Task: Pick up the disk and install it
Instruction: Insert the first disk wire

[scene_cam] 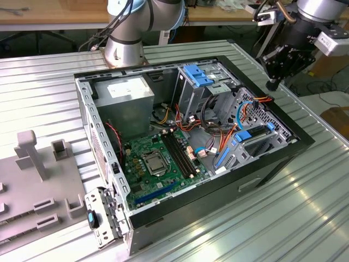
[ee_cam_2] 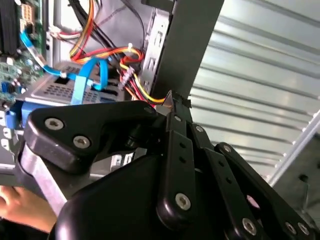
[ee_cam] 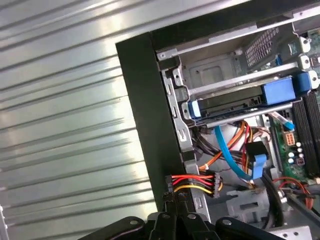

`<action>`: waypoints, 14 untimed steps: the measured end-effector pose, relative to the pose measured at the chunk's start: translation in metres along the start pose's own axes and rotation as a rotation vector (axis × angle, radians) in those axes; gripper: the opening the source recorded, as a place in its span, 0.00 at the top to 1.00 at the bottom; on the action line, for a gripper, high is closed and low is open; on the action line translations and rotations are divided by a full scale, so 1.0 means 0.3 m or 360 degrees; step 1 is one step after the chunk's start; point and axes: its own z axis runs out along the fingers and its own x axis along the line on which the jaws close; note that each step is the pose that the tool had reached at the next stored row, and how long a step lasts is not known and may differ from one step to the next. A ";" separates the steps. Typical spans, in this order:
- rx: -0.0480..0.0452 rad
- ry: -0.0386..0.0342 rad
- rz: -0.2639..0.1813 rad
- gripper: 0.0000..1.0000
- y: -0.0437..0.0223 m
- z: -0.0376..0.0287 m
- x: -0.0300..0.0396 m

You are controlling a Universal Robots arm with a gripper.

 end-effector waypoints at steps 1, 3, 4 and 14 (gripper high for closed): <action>-0.0024 0.0009 -0.0004 0.89 -0.003 0.000 0.000; -0.0044 0.0016 -0.0023 0.89 -0.010 0.000 -0.002; -0.0040 0.0016 -0.0057 0.89 -0.011 0.001 -0.002; -0.0005 0.0014 -0.0321 0.89 -0.011 0.011 -0.003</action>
